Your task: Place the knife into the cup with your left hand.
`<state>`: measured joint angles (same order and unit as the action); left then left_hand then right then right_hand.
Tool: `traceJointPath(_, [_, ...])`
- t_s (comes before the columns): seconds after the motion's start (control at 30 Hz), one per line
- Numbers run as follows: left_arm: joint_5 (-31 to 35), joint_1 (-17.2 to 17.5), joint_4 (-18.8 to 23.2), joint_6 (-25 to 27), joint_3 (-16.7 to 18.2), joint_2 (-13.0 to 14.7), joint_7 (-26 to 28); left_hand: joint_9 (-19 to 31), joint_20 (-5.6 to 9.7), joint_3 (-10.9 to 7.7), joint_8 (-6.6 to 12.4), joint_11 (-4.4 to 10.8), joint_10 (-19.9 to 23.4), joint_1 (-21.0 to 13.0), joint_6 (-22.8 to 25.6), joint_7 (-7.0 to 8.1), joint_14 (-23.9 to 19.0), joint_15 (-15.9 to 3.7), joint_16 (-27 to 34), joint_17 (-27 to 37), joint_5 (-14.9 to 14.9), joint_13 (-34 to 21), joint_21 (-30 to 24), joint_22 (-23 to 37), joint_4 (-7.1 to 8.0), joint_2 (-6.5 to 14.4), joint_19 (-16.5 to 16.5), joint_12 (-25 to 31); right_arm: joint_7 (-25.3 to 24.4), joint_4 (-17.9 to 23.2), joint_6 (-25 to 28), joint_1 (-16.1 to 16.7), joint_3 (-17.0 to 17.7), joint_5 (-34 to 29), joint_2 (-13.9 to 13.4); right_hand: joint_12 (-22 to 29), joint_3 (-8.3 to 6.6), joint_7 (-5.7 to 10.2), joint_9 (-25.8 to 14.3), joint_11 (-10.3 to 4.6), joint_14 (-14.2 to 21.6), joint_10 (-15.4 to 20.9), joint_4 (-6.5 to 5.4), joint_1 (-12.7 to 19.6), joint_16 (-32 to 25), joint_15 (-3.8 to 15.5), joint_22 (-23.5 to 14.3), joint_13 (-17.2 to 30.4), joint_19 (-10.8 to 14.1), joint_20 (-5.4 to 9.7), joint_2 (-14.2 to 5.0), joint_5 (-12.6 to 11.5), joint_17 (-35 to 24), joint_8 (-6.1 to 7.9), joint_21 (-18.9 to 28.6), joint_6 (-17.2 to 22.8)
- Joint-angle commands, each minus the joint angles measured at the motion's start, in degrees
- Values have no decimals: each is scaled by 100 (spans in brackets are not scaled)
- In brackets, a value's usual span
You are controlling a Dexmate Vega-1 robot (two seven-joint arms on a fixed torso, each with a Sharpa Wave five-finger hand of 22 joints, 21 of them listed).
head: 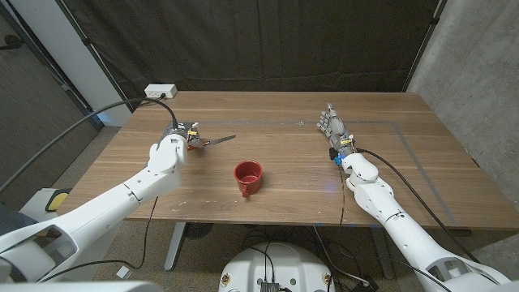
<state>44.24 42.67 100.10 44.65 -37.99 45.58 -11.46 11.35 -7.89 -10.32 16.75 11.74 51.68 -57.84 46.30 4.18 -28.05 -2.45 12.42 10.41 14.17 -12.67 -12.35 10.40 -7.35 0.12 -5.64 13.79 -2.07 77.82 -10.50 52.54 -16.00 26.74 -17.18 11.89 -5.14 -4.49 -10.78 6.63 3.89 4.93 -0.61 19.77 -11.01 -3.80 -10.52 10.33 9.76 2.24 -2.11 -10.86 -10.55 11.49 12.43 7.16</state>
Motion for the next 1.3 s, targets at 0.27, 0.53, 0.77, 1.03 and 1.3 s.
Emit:
traceJointPath(0.27, [-64, -102, -229, 4, -164, -152, -14, 7, 18, -74, 10, 7, 126, -88, 136, -2, -232, -664, 47, -2, -81, -24, -33, -7, -8, 24, -116, -1, 11, -197, -77, -7, 15, 41, 76, 21, 5, 25, -15, 31, 1, 42, 16, -27, 21, -58, -13, 21, -17, -54, -22, 8, -8, -15, -30, 39])
traceJointPath(0.53, [-270, 0, -459, -51, -121, -376, 368, 10, 70, -163, 70, 25, 476, -289, 402, -32, -372, -703, 21, -9, -147, -23, -19, -10, -45, 111, -215, 47, 32, -253, -140, 3, 46, 79, 102, 16, 8, 34, -15, 26, -27, 34, 19, -34, 32, -52, -13, 21, -39, -63, -23, 8, -9, -16, -42, 41])
traceJointPath(0.77, [-483, 24, -625, -121, -84, -555, 710, 51, 419, -384, 408, 27, 1513, -753, 1320, -114, -1075, -776, 17, -38, -263, 29, 9, -29, -87, 270, -523, 125, 18, -230, -183, 13, 68, 76, 100, 13, 13, 33, -16, 26, -44, 29, 22, -39, 37, -58, -13, 22, -51, -63, -21, 9, -8, -16, -49, 41])
traceJointPath(1.03, [-480, -56, -613, -99, -185, -566, 821, 213, 586, -574, 677, -109, 1827, -978, 1598, -395, -1756, -714, 48, -35, -250, -136, 47, -34, -32, 417, -728, 71, 30, -249, -263, 39, 91, 105, 128, 16, 16, 46, -16, 34, -65, 38, 27, -44, 43, -64, -14, 23, -72, -71, -22, 9, -8, -19, -60, 37])
traceJointPath(1.3, [-557, -65, -587, -290, -192, -502, 926, 481, 1217, -704, 882, -257, 1713, -1182, 1458, -618, -2127, -825, -19, -40, -198, -519, 134, -61, -56, 486, -656, 141, 9, -180, -256, 102, 105, 121, 119, 12, 20, 44, -16, 37, -82, 30, 29, -53, 47, -70, -14, 24, -92, -85, -24, 9, -9, -18, -69, 40])
